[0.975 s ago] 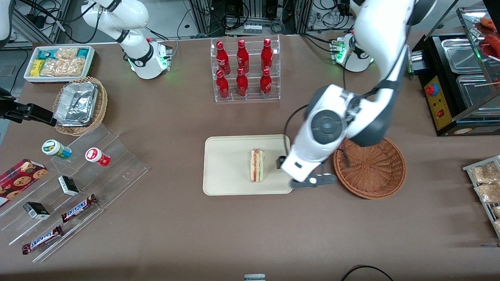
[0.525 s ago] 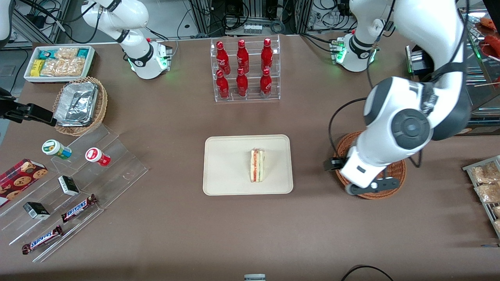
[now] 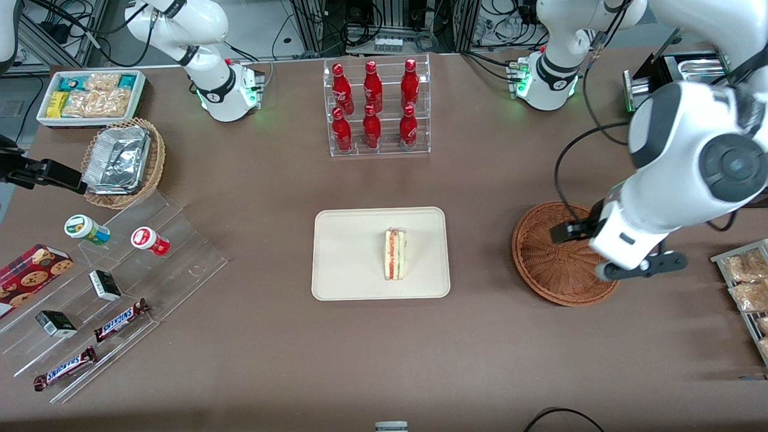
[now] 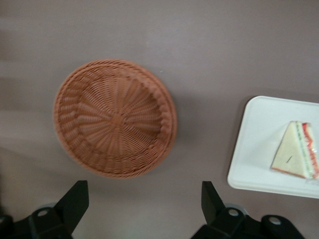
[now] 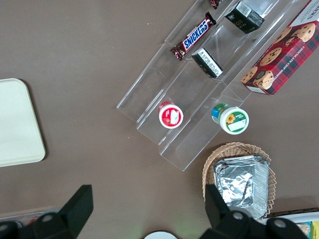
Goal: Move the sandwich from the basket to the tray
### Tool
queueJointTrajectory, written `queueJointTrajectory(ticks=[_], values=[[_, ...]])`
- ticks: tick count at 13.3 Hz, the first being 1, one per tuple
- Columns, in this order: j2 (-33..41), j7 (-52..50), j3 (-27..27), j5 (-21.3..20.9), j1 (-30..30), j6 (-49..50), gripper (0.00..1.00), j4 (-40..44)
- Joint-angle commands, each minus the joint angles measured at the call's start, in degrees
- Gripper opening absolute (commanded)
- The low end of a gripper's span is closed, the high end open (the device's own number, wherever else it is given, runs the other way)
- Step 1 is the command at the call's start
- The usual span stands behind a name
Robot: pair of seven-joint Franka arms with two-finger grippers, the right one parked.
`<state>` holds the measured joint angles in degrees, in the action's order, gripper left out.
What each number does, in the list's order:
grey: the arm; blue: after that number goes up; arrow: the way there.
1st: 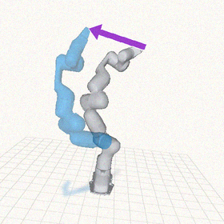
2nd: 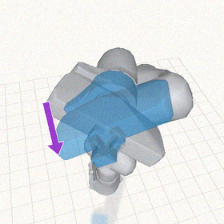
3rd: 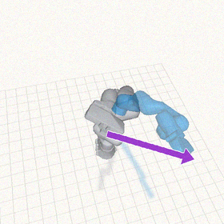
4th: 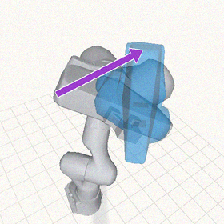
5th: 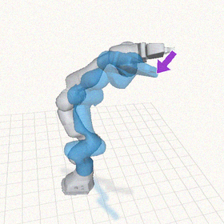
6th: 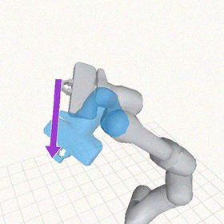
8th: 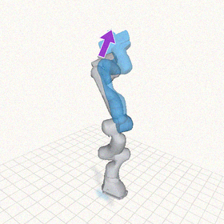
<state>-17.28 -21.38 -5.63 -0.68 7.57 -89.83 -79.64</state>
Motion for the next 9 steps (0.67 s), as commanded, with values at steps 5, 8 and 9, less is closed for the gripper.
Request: queueJointTrajectory(ticks=[5,8,9], values=[[14.01,8.09,-8.69,-0.73,-14.33,8.95,1.00,-7.90],[16.57,14.07,-8.17,-0.55,-15.91,13.27,1.00,-8.17],[16.66,14.17,-7.91,-0.73,-15.74,13.37,1.00,-8.34]])
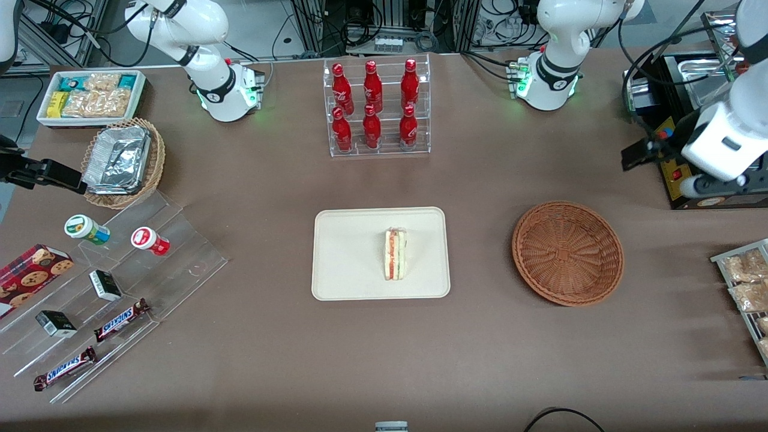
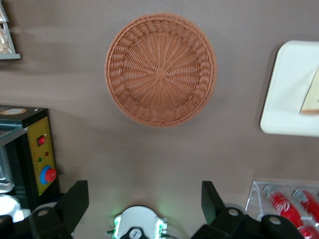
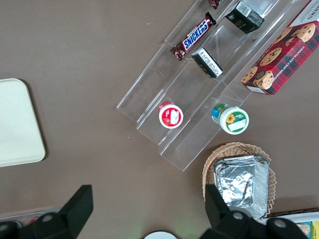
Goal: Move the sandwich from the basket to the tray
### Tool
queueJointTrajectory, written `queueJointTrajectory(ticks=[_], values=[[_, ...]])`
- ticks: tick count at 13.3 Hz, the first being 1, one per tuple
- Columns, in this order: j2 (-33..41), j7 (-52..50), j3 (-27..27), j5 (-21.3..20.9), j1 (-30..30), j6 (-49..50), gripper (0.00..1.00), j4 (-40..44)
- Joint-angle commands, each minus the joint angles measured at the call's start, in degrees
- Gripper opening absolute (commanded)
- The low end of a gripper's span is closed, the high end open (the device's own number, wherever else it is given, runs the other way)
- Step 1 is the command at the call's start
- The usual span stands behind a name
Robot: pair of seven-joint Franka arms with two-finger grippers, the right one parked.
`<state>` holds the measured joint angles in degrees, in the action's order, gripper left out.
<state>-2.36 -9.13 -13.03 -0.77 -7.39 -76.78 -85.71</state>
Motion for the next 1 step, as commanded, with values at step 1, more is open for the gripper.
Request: queueJointTrajectory(ticks=[1], values=[[1.74,1.83,-0.51,-0.73,-0.52,0.14,1.00,-2.44]])
